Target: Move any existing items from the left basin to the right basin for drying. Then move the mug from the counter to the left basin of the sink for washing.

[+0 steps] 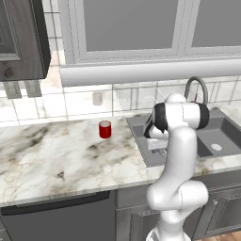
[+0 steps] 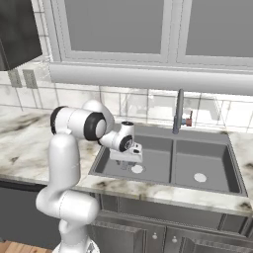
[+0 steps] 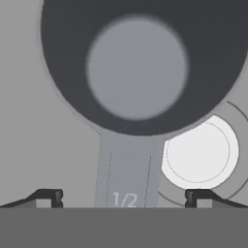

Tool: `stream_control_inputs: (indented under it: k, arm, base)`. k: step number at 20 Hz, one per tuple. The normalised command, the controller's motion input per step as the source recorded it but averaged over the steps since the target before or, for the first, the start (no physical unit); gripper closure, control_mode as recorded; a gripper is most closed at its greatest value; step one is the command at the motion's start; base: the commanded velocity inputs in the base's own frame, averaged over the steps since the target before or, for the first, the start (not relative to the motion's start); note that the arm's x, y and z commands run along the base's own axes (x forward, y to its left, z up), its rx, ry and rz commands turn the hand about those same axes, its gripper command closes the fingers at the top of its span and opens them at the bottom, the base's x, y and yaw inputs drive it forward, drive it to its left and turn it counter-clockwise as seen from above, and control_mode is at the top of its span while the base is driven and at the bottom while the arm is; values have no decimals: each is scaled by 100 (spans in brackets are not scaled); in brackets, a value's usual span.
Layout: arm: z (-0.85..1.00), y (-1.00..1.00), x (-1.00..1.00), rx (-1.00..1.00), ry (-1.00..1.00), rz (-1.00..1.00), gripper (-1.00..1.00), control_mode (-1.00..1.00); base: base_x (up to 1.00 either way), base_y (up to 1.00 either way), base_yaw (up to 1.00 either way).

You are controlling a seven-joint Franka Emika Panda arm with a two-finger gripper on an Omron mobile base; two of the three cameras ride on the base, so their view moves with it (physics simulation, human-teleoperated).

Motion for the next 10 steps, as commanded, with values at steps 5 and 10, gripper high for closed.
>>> stream_control_inputs:
  k: [5, 10]
  arm:
    - [-12, 0, 1, 0, 1, 0, 100, -100]
    - [0, 0, 0, 0, 0, 0, 100, -100]
  base:
    - [0, 0, 0]
    - [0, 0, 0]
